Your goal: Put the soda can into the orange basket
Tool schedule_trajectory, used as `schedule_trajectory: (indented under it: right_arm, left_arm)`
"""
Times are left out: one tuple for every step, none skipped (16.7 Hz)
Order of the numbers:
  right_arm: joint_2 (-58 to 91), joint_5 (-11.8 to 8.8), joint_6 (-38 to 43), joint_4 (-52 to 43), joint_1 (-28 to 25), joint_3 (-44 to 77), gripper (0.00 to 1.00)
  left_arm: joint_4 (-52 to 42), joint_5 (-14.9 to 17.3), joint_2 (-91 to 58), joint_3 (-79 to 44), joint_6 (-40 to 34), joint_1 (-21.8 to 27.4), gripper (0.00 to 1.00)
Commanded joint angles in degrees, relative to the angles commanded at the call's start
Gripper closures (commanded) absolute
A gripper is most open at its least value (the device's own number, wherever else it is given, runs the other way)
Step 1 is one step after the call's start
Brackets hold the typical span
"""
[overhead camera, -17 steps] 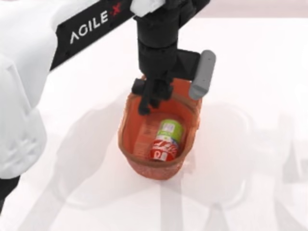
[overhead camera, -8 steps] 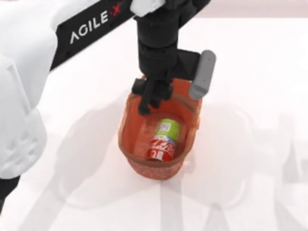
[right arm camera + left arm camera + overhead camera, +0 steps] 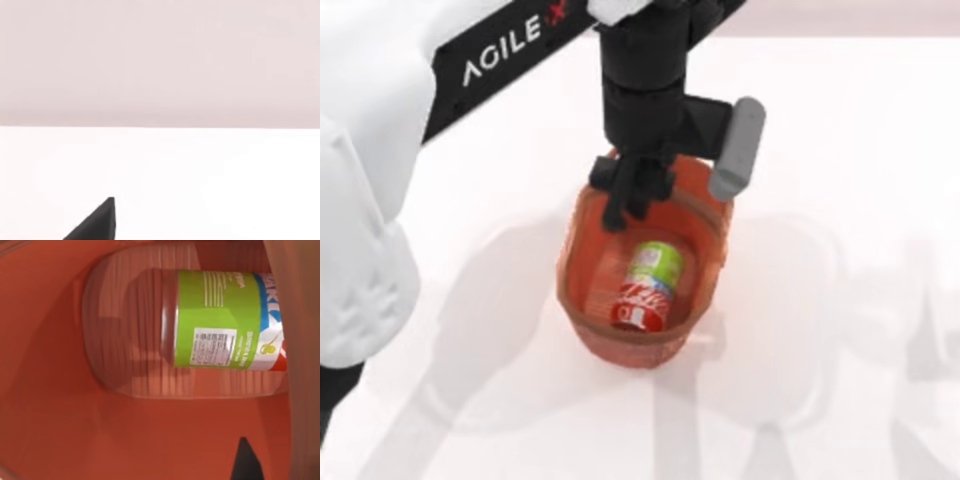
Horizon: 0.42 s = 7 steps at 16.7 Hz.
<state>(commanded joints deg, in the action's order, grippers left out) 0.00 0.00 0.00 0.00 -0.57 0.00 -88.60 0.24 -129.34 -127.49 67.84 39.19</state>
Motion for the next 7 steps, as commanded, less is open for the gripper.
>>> schedule_trajectory:
  right_arm:
    - [0.00,0.00,0.00,0.00,0.00,0.00,0.00]
    - [0.00,0.00,0.00,0.00,0.00,0.00,0.00]
    - [0.00,0.00,0.00,0.00,0.00,0.00,0.00]
    - [0.00,0.00,0.00,0.00,0.00,0.00,0.00]
    - [0.00,0.00,0.00,0.00,0.00,0.00,0.00]
    - [0.00,0.00,0.00,0.00,0.00,0.00,0.00]
    - [0.00,0.00,0.00,0.00,0.00,0.00,0.00]
  left_arm:
    - [-1.90,0.00,-0.21,-1.97,0.25,-0.48,1.00]
    - [-3.96,-0.02,-0.37,-4.33,0.59,-0.94,1.00]
    - [-6.00,-0.03,-0.48,-6.71,0.96,-1.40,1.00]
    - [-7.83,-0.04,-0.51,-8.65,1.28,-1.84,1.00]
    - [-9.15,-0.05,-0.50,-9.99,1.49,-2.22,1.00]
    - [-9.88,-0.06,-0.48,-10.72,1.58,-2.47,1.00]
    - [-10.02,-0.06,-0.47,-10.86,1.60,-2.53,1.00]
